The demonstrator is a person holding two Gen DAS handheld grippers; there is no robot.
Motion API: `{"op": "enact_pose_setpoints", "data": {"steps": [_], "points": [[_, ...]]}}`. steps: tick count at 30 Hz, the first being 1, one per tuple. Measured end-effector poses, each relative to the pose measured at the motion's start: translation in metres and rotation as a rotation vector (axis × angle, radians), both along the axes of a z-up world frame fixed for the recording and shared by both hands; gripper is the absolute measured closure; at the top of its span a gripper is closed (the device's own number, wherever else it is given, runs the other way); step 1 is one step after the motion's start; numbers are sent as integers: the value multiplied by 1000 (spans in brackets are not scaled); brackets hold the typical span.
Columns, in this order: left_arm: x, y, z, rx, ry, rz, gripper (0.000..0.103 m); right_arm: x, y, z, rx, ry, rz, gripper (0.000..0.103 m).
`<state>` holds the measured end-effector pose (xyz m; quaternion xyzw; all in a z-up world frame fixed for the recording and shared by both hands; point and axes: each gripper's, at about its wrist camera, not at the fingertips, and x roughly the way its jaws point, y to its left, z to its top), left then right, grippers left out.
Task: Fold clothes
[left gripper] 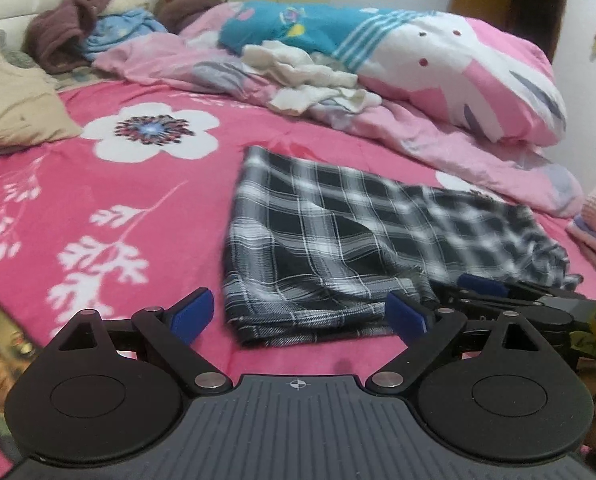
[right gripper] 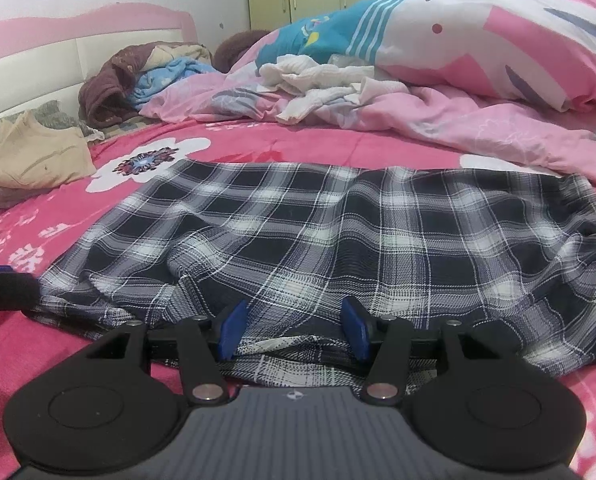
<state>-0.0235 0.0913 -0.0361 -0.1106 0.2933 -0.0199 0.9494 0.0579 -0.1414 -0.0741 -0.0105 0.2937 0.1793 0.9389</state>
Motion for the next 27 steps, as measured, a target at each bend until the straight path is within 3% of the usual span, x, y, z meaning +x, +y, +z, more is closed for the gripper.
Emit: {"op": "enact_pose_setpoints", "data": {"steps": [7, 10, 15, 20, 27], "points": [[-15, 17, 16, 19, 18, 82, 10, -6, 3, 12, -36, -15, 7, 47], [-13, 32, 26, 14, 24, 114, 10, -27, 8, 30, -42, -100, 56, 47], [2, 61, 45, -90, 49, 130, 10, -60, 47, 49, -103, -232, 321, 44], [18, 80, 61, -184, 84, 124, 13, -68, 97, 37, -250, -290, 543, 44], [25, 85, 77, -170, 88, 124, 14, -72, 136, 14, -403, -297, 730, 44]]}}
